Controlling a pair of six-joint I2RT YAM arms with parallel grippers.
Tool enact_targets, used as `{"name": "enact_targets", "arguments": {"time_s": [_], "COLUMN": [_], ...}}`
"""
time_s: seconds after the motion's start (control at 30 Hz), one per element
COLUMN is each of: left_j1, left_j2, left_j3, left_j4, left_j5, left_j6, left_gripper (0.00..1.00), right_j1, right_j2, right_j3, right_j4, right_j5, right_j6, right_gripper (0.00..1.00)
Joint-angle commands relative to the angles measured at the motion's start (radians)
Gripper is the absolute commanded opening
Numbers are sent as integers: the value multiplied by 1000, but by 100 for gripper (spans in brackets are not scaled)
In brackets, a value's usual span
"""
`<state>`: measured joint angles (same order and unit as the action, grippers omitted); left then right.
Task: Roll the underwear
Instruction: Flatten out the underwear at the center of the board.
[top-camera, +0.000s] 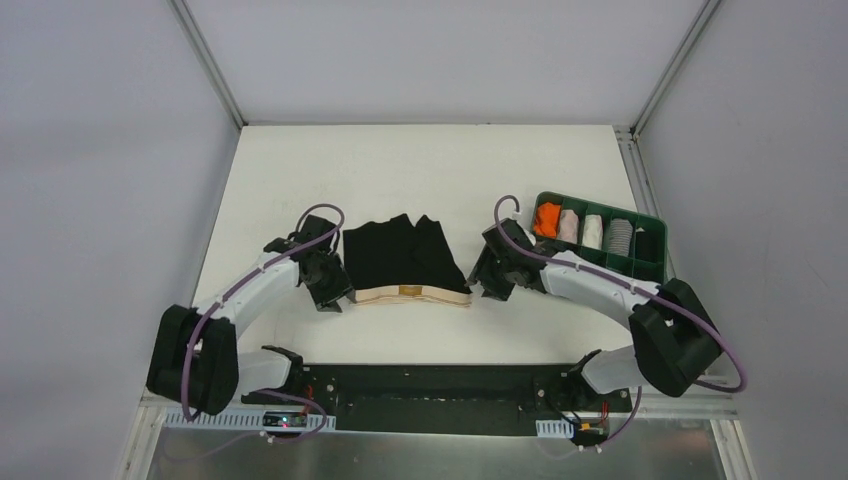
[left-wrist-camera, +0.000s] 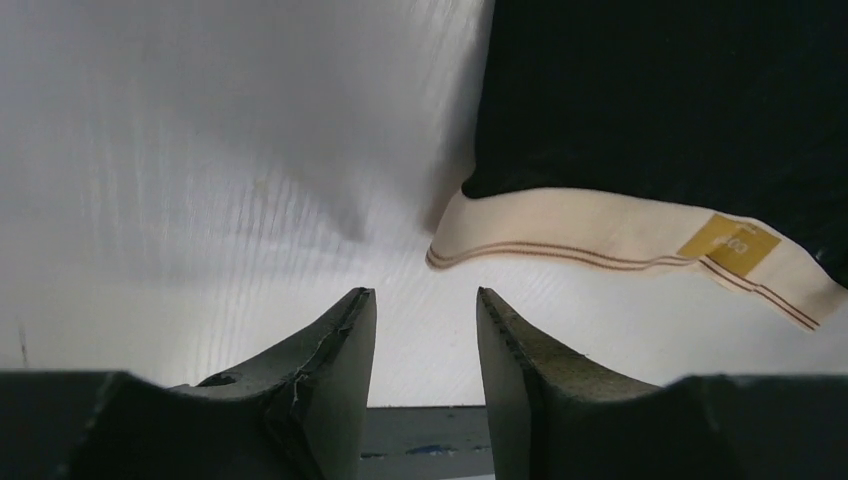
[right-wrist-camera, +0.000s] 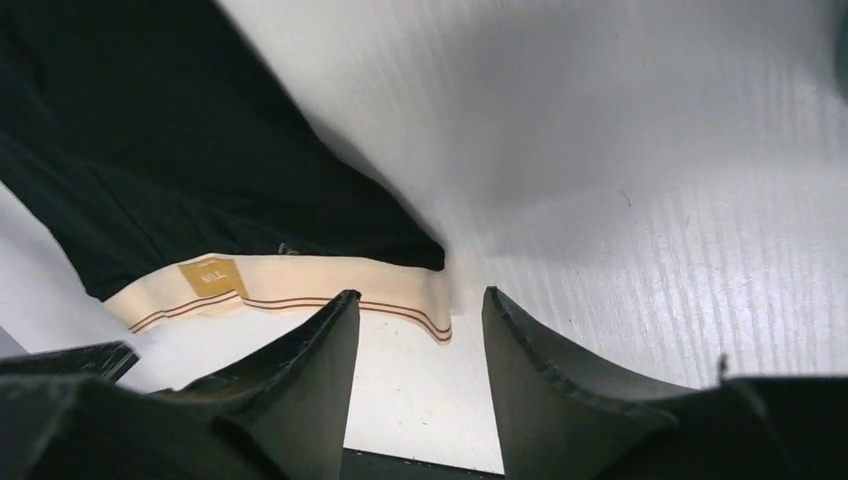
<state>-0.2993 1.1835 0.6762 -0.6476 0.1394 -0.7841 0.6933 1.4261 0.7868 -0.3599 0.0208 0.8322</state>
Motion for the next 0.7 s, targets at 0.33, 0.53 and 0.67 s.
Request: {"name": "enact_targets", "arguments": {"time_s": [0.33,0.53,0.67], "left_j1": [12,14,15], "left_j2": [158,191,206], "left_j3": [21,14,12], "left_j4": [143,161,166], "left_j5": [30,25,22], "left_j6": [72,60,49], "left_gripper": [36,26,22], "right_j1": [-6,2,8], "right_j2": [-122,-80,-50], "right_j3": [-127,-162,-164], "right_j4": [104,185,194], "right_j5": [-10,-98,-95], "right_j6": [78,117,118], "right_gripper": [49,47,46]}}
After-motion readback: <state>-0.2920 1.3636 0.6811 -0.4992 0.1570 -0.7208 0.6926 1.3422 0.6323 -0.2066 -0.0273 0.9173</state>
